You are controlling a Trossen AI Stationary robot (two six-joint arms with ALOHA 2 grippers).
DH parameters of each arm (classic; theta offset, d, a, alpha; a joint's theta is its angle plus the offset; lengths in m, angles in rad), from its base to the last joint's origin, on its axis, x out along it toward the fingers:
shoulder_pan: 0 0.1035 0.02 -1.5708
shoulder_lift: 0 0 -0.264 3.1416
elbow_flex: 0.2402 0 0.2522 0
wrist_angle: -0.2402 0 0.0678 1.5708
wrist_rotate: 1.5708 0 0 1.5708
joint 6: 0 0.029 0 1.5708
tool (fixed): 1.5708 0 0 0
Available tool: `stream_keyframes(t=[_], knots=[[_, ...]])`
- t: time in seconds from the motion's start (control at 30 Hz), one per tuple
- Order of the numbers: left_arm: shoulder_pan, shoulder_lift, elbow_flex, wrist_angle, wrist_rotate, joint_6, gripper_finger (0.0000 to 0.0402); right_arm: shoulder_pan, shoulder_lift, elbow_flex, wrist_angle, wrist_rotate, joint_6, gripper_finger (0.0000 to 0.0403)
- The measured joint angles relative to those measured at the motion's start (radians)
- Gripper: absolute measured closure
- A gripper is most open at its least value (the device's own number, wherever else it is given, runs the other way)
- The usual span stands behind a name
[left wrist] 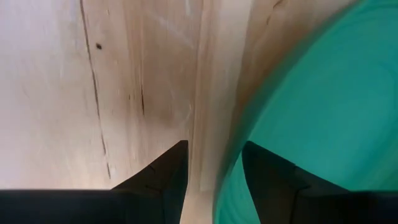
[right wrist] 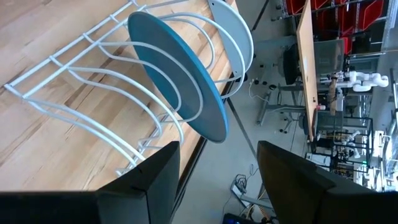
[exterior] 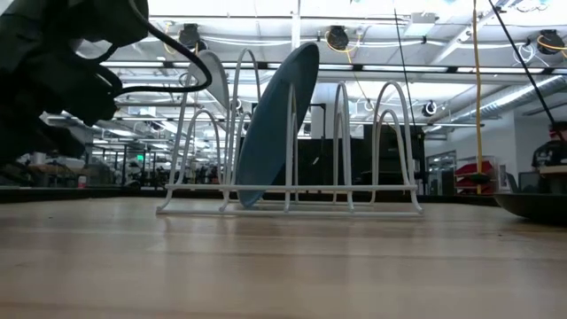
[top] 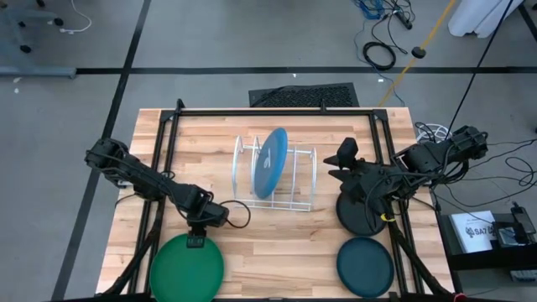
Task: Sort dishes
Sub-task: Put the green plate in the dish rack
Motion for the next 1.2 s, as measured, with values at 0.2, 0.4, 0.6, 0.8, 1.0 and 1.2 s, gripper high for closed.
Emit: stream_keyframes(t=[0.2, 0.4, 0.6, 0.8, 1.0, 1.2], knots=[[-0.003, 0.0, -0.037, 0.073, 0.001, -0.001, 0.0243, 0.0, 0.0, 0.0, 0.004, 0.0, 0.0, 0.0195], [-0.032, 0.0, -0.045, 0.088, 0.002, -0.002, 0.0243, 0.0, 0.0, 0.0, 0.004, 0.001, 0.0, 0.0195], [-0.056, 0.012, -0.046, 0.127, 0.0, -0.002, 0.0243, -0.008, 0.0, 0.0, 0.004, 0.004, 0.0, 0.0195], [-0.085, 0.065, -0.042, 0.155, -0.002, -0.009, 0.0244, -0.008, 0.0, 0.0, 0.004, 0.004, 0.0, 0.0195], [-0.09, 0.069, -0.04, 0.148, -0.036, -0.051, 0.0304, -0.008, 0.0, 0.0, 0.004, 0.003, -0.001, 0.0195], [-0.092, 0.071, -0.036, 0.16, 0.019, -0.049, 0.0385, -0.008, 0.0, 0.0, 0.022, 0.004, -0.002, 0.0195]])
